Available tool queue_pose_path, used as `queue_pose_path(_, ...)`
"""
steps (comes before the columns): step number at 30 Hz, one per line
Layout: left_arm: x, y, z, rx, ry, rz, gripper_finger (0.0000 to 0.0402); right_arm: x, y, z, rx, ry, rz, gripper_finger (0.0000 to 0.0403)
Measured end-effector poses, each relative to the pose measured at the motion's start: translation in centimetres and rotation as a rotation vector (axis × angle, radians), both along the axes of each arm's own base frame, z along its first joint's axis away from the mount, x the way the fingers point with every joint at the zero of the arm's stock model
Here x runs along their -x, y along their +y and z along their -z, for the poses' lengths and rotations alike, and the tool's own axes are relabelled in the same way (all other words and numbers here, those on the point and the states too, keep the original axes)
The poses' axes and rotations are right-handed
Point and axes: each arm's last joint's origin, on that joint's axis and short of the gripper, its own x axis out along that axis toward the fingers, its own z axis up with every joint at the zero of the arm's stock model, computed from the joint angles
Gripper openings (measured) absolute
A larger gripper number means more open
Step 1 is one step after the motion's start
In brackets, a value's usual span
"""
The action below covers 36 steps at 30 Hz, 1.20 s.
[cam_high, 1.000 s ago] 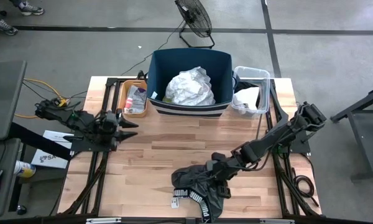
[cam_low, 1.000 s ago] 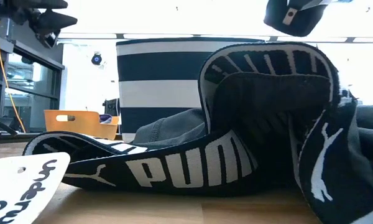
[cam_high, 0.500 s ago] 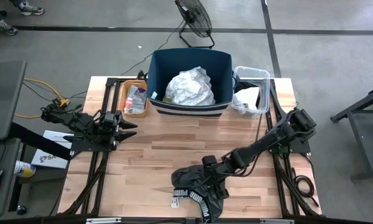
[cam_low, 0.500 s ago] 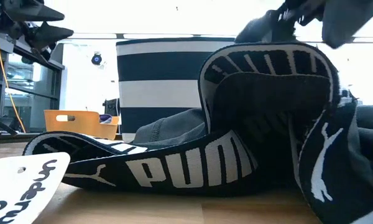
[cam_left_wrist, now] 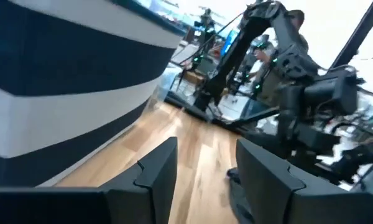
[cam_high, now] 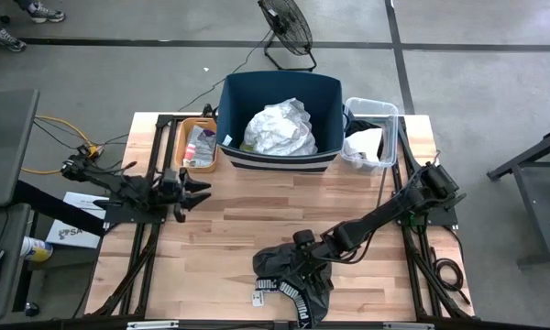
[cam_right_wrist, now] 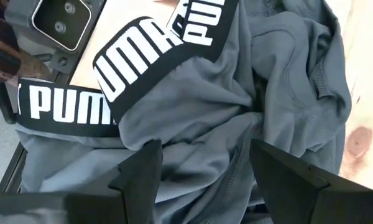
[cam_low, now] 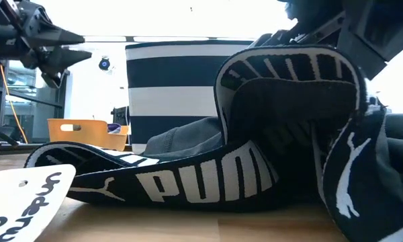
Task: Pick & Place Cloths
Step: Put the gray underwear into the transparent bin
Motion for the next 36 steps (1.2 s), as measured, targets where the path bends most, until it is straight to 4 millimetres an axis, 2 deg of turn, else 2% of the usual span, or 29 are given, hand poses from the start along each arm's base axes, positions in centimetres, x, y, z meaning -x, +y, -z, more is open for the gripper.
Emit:
queue_pose_path(4, -0.1, -0.1, 0.1, -0.031, 0.017, 0.02, 0.0131, 0.0, 0.1, 0.0, -0.016, -0.001, -0.013, 0.0236)
queue_pose_path(12, -0.4, 0.6, 0.1, -0.126, 0.033, 0.0, 0.0021, -0.3, 0.2, -0.2, 0.0, -0.051, -0.091, 0.0236)
queue_pose_path(14, -0.5, 0.9, 0.2, -0.142, 0.036, 0.007, 0.0006, -0.4, 0.3, 0.0, 0.01, -0.064, -0.111, 0.0236)
queue_pose_path(17, -0.6, 1.5, 0.2, -0.164, 0.045, 0.012, 0.0009, -0.6, 0.4, 0.5, 0.002, -0.059, -0.134, 0.0236)
queue_pose_path(25, -0.7, 2.5, 0.4, -0.173, 0.063, -0.015, 0.0007, -0.9, 0.5, 3.4, 0.035, 0.027, -0.088, 0.0236)
queue_pose_path(36, -0.7, 2.6, 0.4, -0.169, 0.063, -0.027, 0.001, -0.7, 0.3, 6.1, 0.044, 0.182, 0.003, 0.0232)
